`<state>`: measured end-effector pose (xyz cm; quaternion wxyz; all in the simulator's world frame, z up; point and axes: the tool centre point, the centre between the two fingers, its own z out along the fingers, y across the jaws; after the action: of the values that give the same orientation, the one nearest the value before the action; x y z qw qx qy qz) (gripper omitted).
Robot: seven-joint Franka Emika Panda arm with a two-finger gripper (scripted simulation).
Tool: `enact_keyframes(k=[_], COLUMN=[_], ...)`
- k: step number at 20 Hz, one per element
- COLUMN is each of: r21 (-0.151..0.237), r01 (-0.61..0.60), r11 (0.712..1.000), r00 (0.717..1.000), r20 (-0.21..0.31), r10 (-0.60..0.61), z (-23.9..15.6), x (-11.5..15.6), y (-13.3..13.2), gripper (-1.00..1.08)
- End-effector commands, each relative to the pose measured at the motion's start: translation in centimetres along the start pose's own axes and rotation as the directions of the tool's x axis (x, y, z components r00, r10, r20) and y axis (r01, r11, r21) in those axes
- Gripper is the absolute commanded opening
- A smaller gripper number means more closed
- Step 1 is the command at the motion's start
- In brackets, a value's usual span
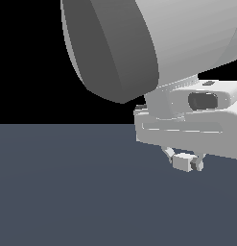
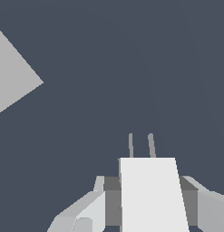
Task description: Plug the charger into the wall socket.
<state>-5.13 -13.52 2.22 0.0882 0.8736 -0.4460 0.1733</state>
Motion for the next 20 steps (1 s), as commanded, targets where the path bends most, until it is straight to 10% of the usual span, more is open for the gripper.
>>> enact_keyframes(k=[1,9,20], r21=[0.02,0.107,0.215], r01=[0.047,0.259,0.529], r11=[0.999,0.96,0.821], r00=[0.999,0.966,0.847], r20=[-0.002,-0.021,-0.073], r10=[-0.047,-0.258,-0.527], z=[-0.5,-2.8,-6.2], x=[0.2,0.7,0.9], y=[-0.3,-1.7,-3.4], gripper=[-1.0,-1.0,-1.0])
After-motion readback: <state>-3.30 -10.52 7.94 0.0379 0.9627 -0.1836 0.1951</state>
